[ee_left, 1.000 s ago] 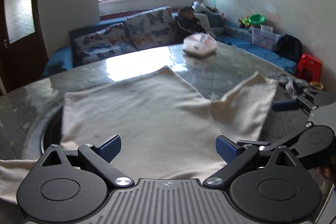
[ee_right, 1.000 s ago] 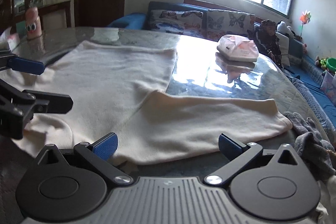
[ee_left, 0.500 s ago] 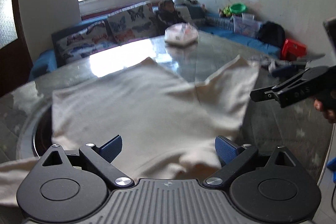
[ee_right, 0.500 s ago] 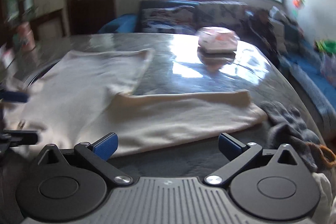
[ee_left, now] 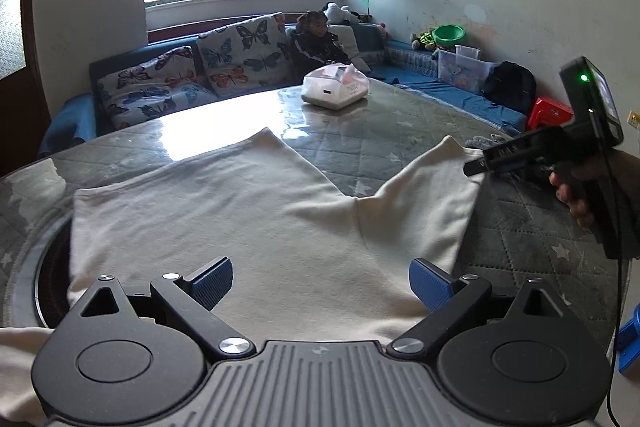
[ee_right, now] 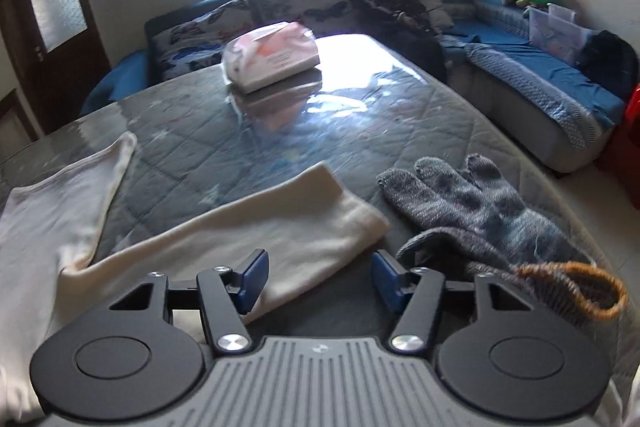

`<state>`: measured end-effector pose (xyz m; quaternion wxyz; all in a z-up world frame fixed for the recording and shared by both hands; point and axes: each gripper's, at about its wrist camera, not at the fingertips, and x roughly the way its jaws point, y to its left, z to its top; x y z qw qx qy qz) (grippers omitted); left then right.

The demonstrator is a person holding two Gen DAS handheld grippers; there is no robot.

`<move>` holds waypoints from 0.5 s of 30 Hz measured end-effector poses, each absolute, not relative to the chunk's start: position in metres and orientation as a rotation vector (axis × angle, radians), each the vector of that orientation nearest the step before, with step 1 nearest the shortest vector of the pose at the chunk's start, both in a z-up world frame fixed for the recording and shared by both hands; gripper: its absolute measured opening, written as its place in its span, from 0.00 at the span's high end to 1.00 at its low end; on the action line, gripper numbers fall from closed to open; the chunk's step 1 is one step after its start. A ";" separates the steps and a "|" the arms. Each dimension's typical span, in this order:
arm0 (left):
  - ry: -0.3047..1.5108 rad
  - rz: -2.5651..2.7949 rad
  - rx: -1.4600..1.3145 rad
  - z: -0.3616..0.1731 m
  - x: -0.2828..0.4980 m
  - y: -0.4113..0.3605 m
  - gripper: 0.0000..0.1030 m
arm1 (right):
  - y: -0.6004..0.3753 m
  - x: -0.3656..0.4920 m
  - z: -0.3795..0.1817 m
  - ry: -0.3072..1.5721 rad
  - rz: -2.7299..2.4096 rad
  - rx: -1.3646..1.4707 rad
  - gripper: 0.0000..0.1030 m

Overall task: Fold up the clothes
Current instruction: 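Grasp the sweatshirt side edge with the right gripper and lift it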

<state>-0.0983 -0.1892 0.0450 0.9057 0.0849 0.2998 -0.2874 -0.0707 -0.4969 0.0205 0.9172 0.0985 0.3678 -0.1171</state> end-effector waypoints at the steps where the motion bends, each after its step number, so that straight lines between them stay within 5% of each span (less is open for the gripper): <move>1: 0.625 -0.596 0.175 0.044 -0.098 -0.191 0.06 | -0.499 -0.069 0.020 0.753 -0.254 0.208 0.50; 4: 0.635 -0.602 0.175 0.041 -0.099 -0.196 0.06 | -0.504 -0.064 0.017 0.740 -0.291 0.220 0.63; 8: 0.642 -0.615 0.186 0.039 -0.099 -0.202 0.06 | -0.504 -0.063 0.016 0.719 -0.307 0.218 0.91; 15: 0.650 -0.619 0.202 0.036 -0.094 -0.209 0.06 | -0.503 -0.071 0.029 0.649 -0.307 0.182 0.96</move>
